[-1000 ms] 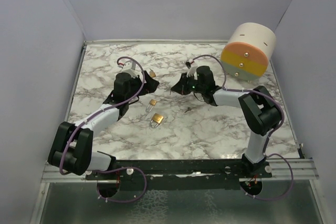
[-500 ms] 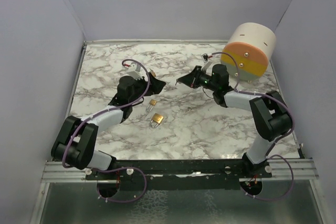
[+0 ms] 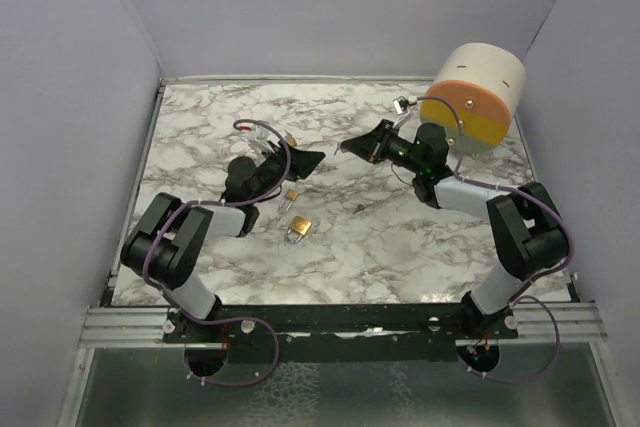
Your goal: Unlock with the key
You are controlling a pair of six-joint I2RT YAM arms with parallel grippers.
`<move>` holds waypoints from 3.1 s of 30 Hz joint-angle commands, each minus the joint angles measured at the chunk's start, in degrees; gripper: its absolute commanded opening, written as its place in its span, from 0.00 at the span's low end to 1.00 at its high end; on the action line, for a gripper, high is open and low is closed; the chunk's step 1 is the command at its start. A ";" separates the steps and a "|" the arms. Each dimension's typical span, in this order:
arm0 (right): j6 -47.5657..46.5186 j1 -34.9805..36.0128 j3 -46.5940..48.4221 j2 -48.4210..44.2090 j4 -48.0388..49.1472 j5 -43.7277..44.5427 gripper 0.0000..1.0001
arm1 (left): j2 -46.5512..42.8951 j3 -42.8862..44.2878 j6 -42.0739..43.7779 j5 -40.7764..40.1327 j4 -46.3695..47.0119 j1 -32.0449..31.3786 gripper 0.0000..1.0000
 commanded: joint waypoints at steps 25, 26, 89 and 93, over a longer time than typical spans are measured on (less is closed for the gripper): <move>4.97 -0.75 -0.53 -0.77 3.43 -7.54 0.01 | 13.45 3.82 -9.26 12.82 33.70 -1.79 0.35; 4.95 -0.75 -0.45 -0.76 3.33 -7.64 0.01 | 13.54 4.01 -9.28 12.96 33.81 -1.80 0.35; 6.40 -0.77 1.10 2.32 8.97 -10.43 0.22 | 15.17 7.35 -16.62 17.25 37.38 -2.86 0.00; 6.48 -0.73 1.24 2.36 9.10 -10.51 0.19 | 15.02 7.03 -16.54 16.98 37.36 -2.86 0.00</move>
